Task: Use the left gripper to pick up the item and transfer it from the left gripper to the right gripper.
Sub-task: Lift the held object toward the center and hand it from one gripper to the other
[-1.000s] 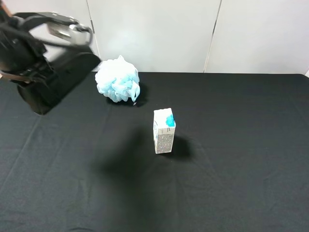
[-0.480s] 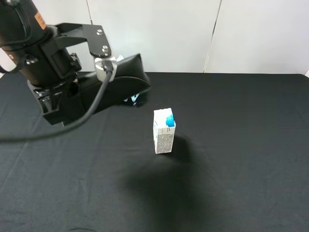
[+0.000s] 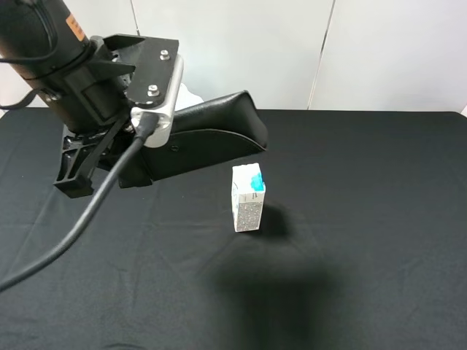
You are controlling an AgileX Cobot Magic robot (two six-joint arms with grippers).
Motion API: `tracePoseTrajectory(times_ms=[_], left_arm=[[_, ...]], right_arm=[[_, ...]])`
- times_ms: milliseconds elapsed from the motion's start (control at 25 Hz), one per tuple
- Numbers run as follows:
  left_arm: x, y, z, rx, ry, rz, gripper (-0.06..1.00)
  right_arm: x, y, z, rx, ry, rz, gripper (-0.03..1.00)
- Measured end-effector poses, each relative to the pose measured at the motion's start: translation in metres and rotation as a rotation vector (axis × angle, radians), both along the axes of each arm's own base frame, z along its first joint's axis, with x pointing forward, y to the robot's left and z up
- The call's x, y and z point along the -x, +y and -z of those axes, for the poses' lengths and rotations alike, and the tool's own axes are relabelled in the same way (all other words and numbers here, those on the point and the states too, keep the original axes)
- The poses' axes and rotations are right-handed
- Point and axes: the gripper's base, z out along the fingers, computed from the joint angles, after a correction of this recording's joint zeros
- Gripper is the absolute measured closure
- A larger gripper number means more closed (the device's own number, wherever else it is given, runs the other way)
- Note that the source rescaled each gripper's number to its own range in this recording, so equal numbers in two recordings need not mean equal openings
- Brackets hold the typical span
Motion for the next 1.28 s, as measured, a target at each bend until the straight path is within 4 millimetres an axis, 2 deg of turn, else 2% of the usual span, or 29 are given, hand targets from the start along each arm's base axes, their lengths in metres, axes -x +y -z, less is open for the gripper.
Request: tracePoseTrajectory(times_ms=[200,400,600,960,1280], left_arm=[[0.003,-0.004,-0.001,0.041,0.002,0.083,0.94],[0.004,-0.005,-0.002,0.058,0.01,0.091,0.94],[0.004,-0.006,-0.002,0.061,0.008,0.092,0.94],[0.003,-0.006,-0.002,0.059,-0.013,0.15,0.94],[0.003,-0.006,-0.002,0.063,-0.033,0.179,0.94]], right_arm=[[-0.023,0.013,-0.012,-0.028,0.06,-0.155,-0.03],[-0.051,0.035,-0.021,-0.115,0.062,-0.419,-0.03],[-0.076,0.053,-0.024,-0.096,0.028,-0.626,-0.03],[-0.123,0.098,-0.024,-0.076,0.037,-0.864,-0.03],[-0.154,0.133,-0.033,-0.02,0.035,-1.004,-0.03]])
